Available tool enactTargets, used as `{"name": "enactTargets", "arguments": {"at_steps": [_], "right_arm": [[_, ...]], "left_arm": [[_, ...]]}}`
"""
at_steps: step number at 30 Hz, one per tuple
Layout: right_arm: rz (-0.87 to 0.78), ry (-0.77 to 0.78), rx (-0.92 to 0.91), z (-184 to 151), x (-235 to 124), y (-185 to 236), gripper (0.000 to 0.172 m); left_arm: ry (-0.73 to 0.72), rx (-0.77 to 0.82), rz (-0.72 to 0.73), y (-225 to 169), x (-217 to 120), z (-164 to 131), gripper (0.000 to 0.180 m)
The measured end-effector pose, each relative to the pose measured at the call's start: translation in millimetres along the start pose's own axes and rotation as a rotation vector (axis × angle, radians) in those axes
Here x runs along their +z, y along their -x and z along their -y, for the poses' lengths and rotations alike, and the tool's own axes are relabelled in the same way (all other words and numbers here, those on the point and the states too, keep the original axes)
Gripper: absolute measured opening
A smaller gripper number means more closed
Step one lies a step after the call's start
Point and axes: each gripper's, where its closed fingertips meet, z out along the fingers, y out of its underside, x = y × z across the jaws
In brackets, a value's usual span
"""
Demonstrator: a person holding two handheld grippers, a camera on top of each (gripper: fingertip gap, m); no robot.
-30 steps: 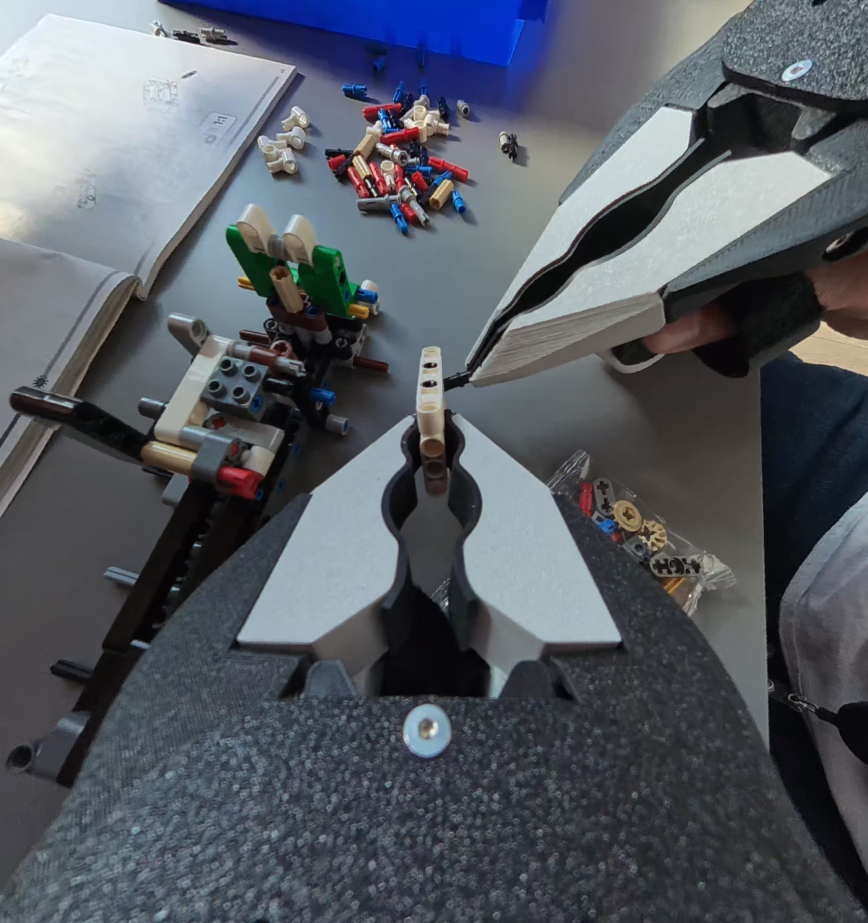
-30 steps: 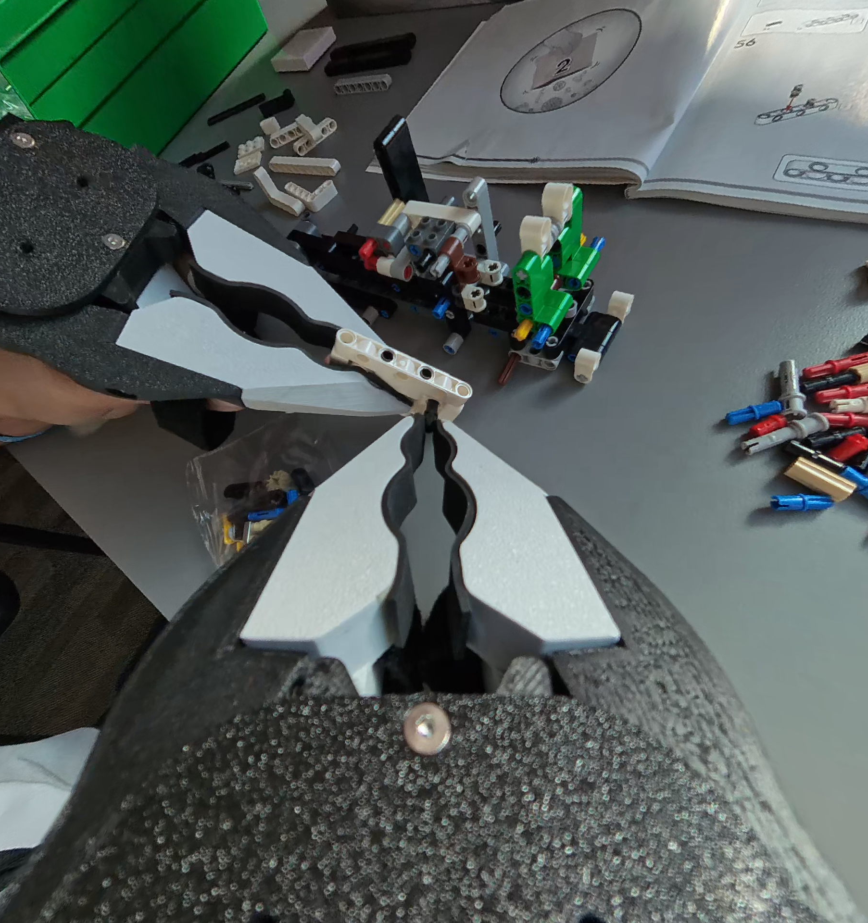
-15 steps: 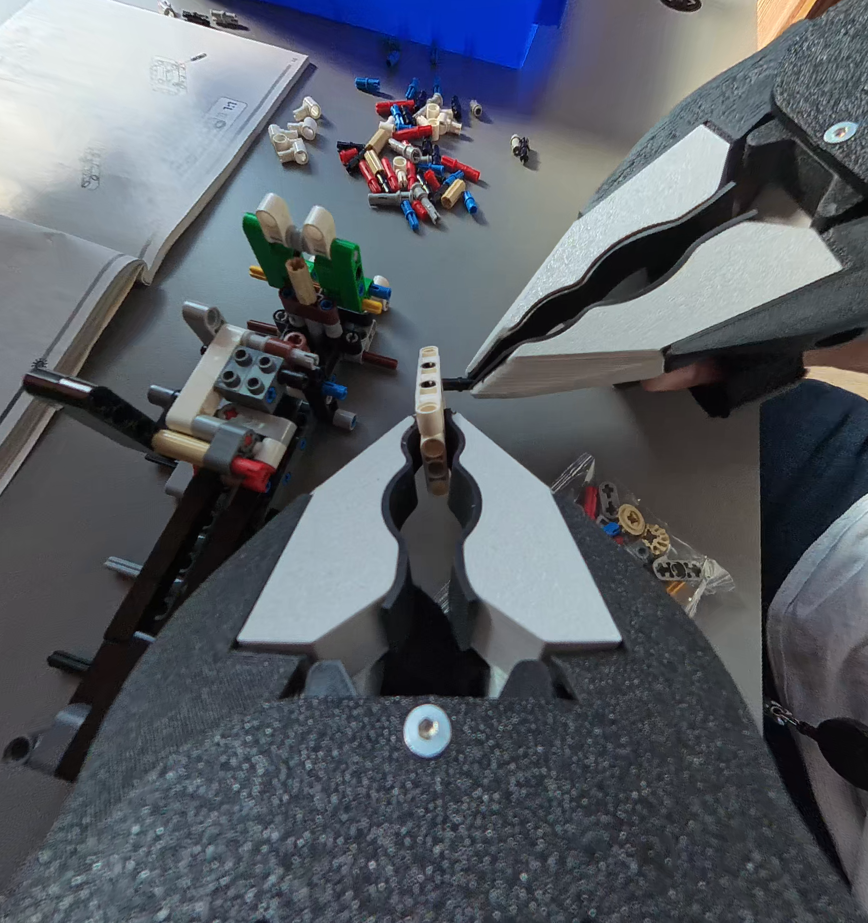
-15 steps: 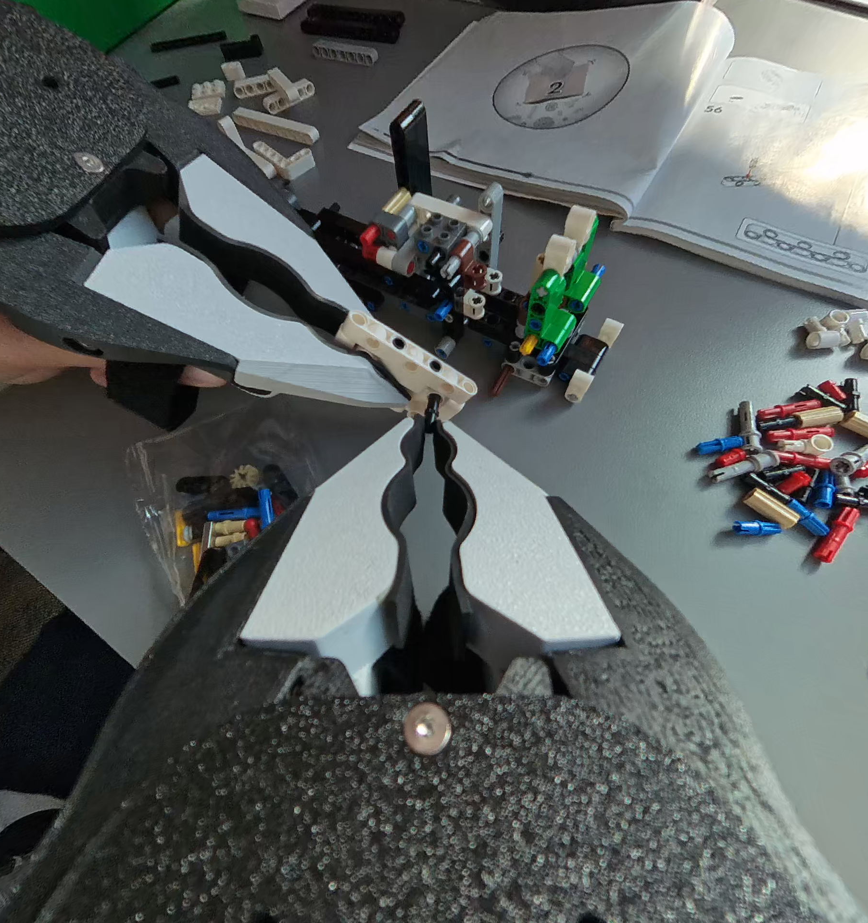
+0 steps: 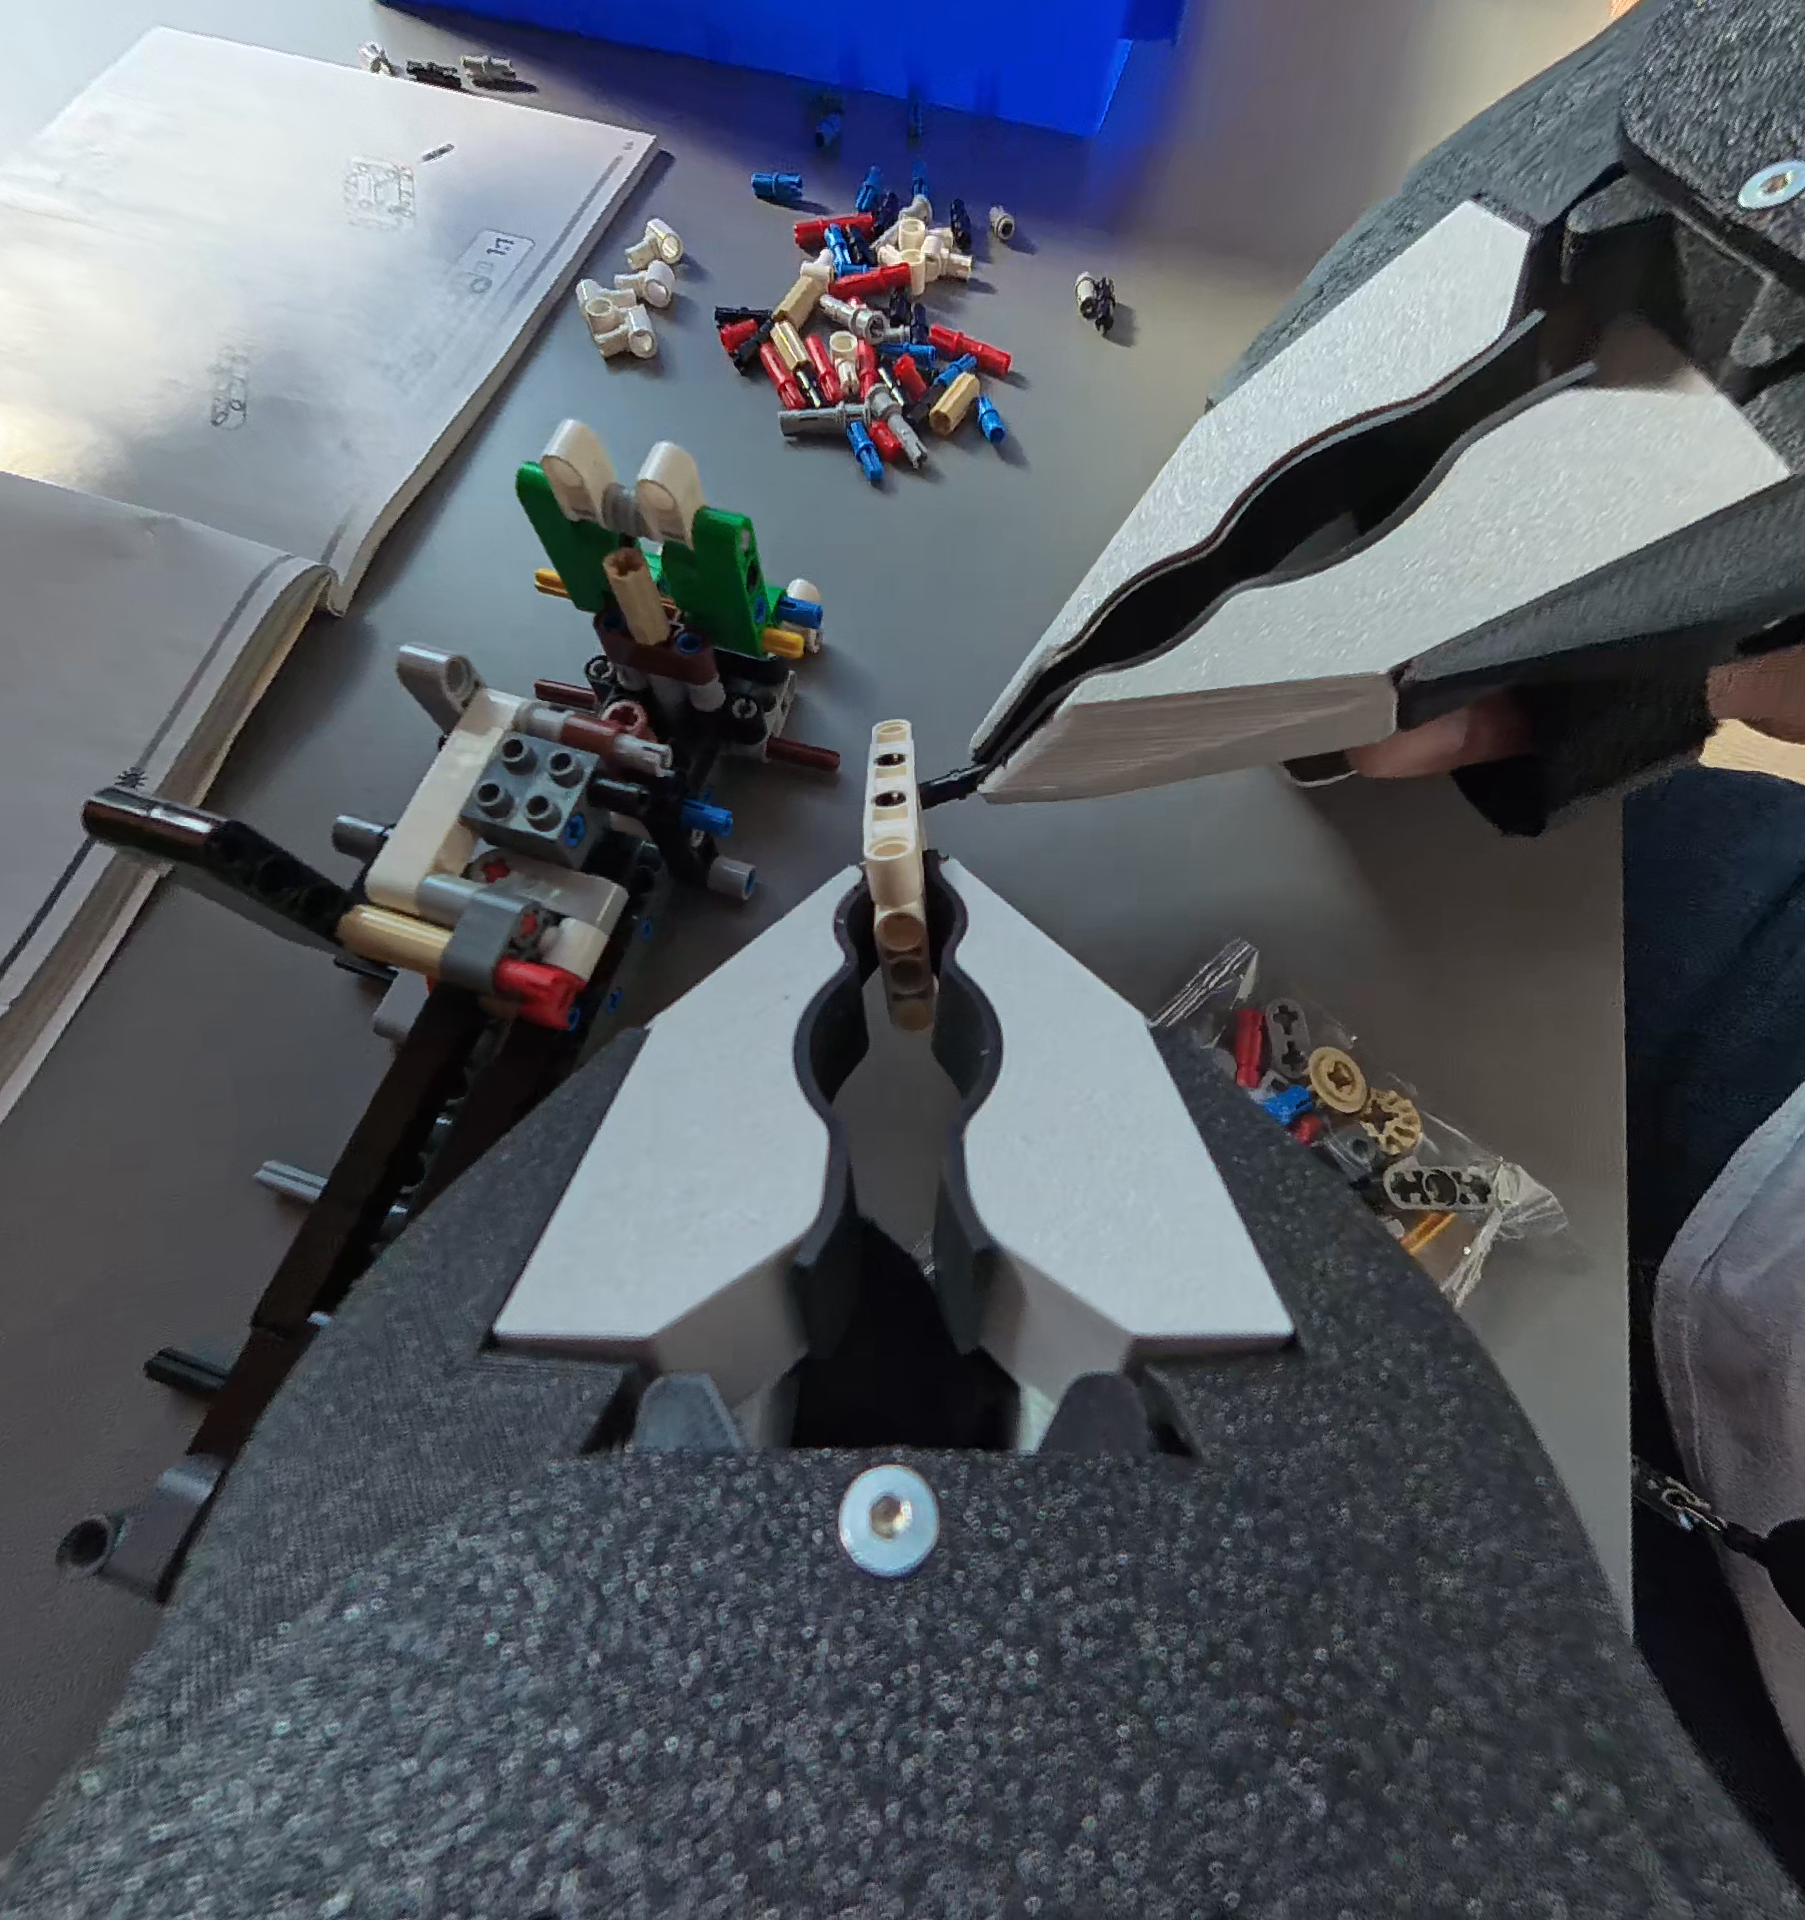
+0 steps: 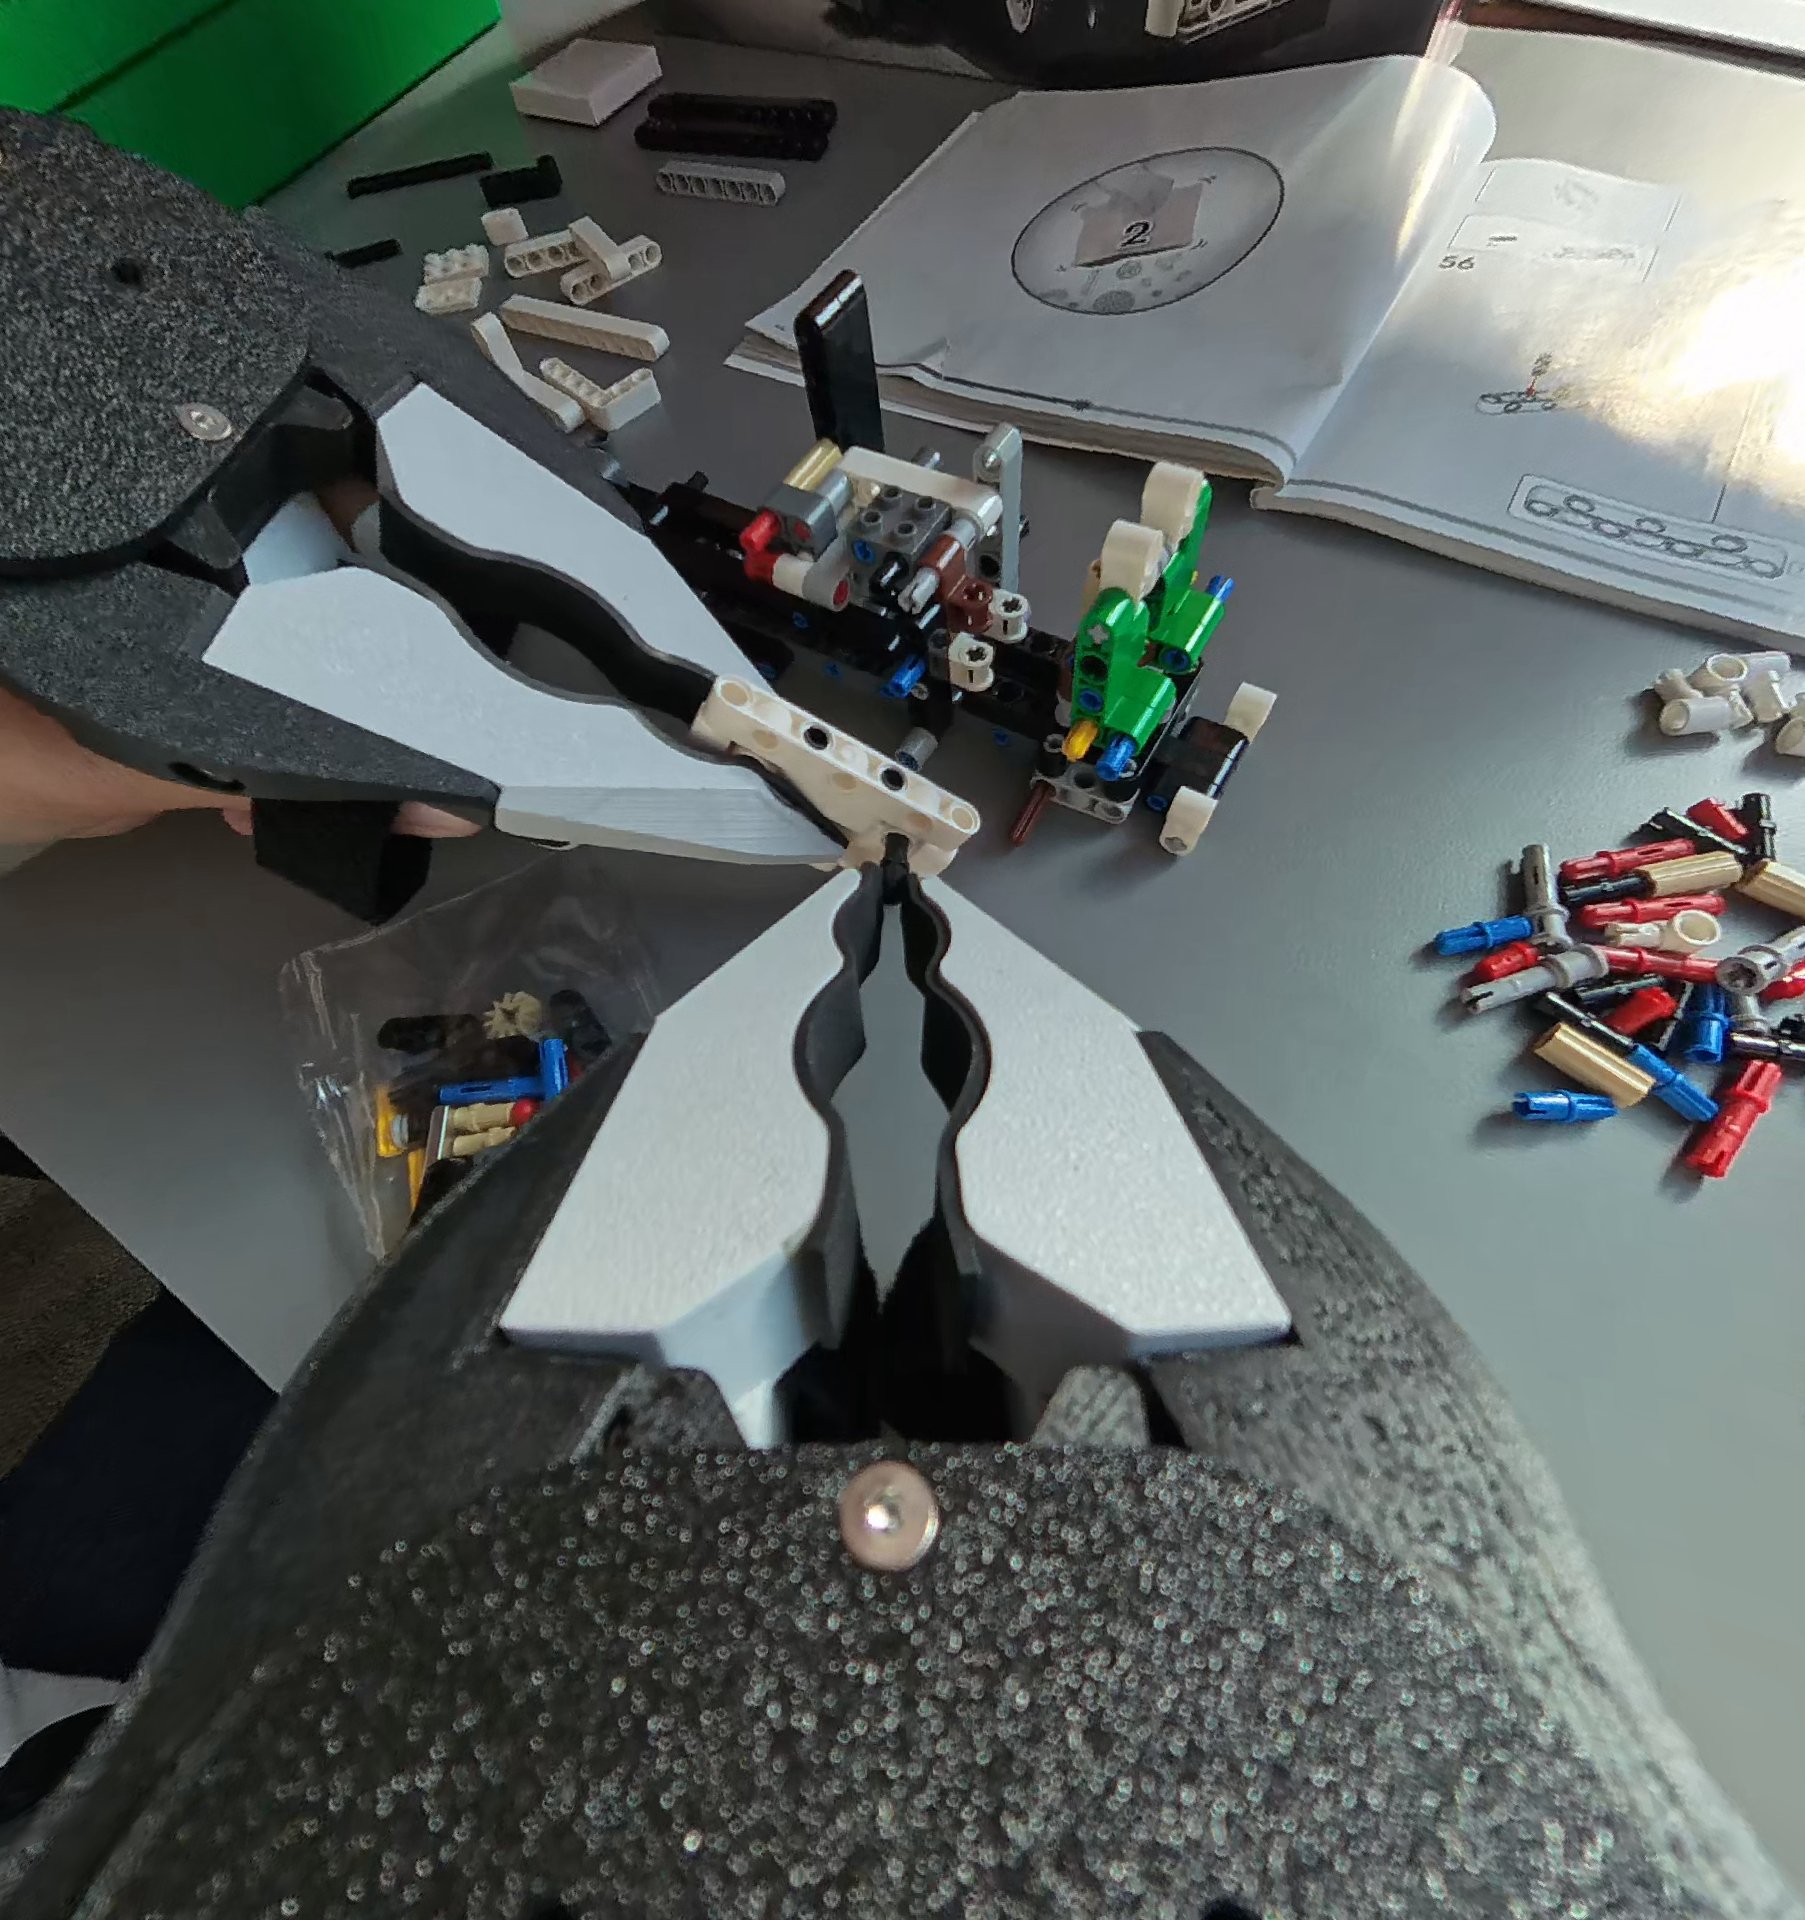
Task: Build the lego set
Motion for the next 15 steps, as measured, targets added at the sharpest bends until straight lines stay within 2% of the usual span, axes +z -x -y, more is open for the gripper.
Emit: {"name": "enactTargets", "arguments": {"at_steps": [15], "right_arm": [[0.008, 0.018, -0.024, -2.0, 2.3, 2.8, 0.001]], "left_arm": [[0.004, -0.129, -0.101, 0.1, -1.5, -0.9, 0.005]]}}
